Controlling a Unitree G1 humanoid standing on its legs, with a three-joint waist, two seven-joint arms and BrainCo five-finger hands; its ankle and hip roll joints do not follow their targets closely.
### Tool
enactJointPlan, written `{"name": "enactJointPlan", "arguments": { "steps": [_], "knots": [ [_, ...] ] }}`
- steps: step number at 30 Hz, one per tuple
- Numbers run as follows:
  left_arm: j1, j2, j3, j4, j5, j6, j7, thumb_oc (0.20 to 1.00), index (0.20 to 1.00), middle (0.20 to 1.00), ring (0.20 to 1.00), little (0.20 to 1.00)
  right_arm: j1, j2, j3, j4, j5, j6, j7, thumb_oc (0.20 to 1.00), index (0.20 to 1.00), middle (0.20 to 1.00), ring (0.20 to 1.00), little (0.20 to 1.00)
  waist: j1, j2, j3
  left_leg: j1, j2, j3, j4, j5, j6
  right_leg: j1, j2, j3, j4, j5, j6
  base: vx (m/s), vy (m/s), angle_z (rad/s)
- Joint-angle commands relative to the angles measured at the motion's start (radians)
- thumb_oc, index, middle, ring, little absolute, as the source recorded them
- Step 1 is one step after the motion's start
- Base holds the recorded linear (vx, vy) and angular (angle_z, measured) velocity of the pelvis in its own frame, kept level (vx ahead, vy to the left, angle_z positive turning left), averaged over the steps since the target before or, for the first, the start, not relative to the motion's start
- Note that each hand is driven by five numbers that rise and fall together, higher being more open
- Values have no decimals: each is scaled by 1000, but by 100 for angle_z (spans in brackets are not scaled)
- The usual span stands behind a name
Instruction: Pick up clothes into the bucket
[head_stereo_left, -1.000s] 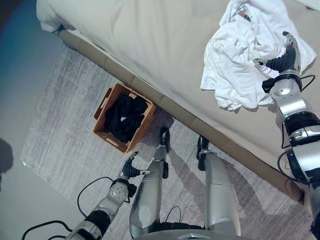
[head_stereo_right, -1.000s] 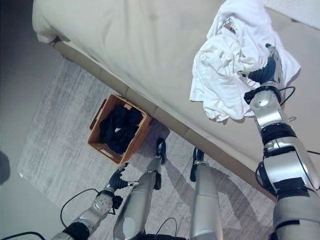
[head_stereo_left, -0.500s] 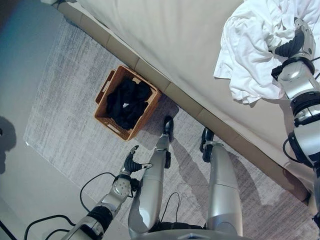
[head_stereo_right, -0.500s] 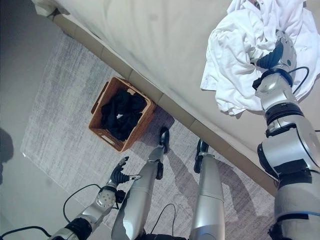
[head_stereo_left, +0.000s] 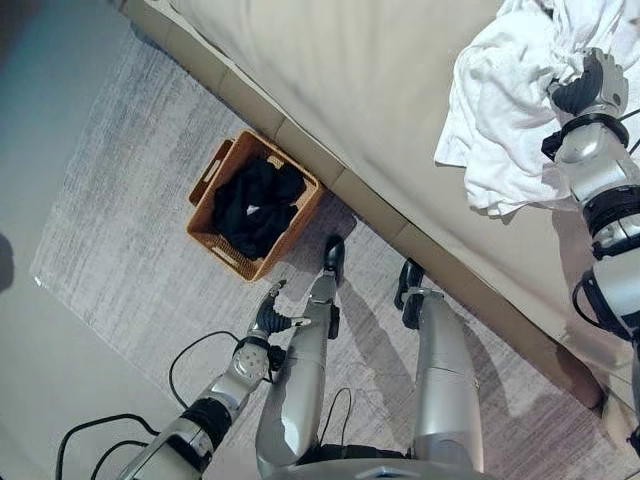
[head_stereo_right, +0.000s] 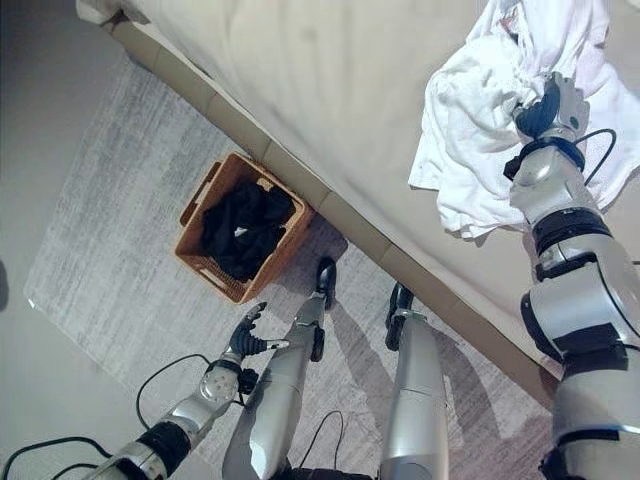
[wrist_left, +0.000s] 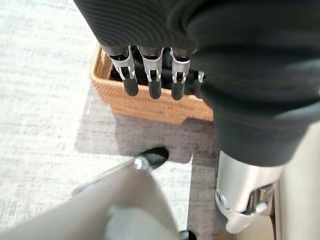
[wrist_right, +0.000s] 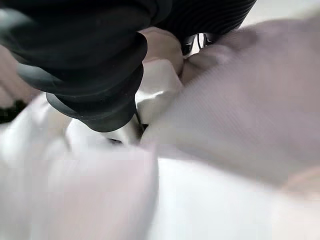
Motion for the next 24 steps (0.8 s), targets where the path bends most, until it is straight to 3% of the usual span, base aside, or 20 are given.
{"name": "enactJointPlan", "arguments": {
  "steps": [1,8,15,24],
  "knots": [
    [24,28,30,86,57,17,1,1000,1000,1000,1000,1000,8,-48,-104,-148,51,-79,-97,200,200,200,200,200,-3,-108,11,122,-30,24,58,-105,31,187,5,43,-198,112,70,34,41,-9],
    [49,40,78,129,91,22,-23,1000,1000,1000,1000,1000,89,-98,-191,-298,28,-92,-118,200,200,200,200,200,-25,-142,4,321,-19,43,4,-119,35,394,18,49,-301,154,89,43,54,-9],
    [103,55,135,119,103,15,-58,1000,1000,1000,1000,1000,136,-149,-249,-350,27,-95,-91,200,200,200,200,200,-30,-183,-145,468,-4,89,-63,-152,38,565,42,70,-495,218,120,91,54,-22],
    [137,53,152,74,130,24,-80,1000,1000,1000,1000,1000,154,-192,-268,-368,43,-86,-45,200,200,200,200,200,-26,-203,-261,586,6,112,-130,-164,45,682,54,72,-559,217,126,72,16,-12]
  ]
}}
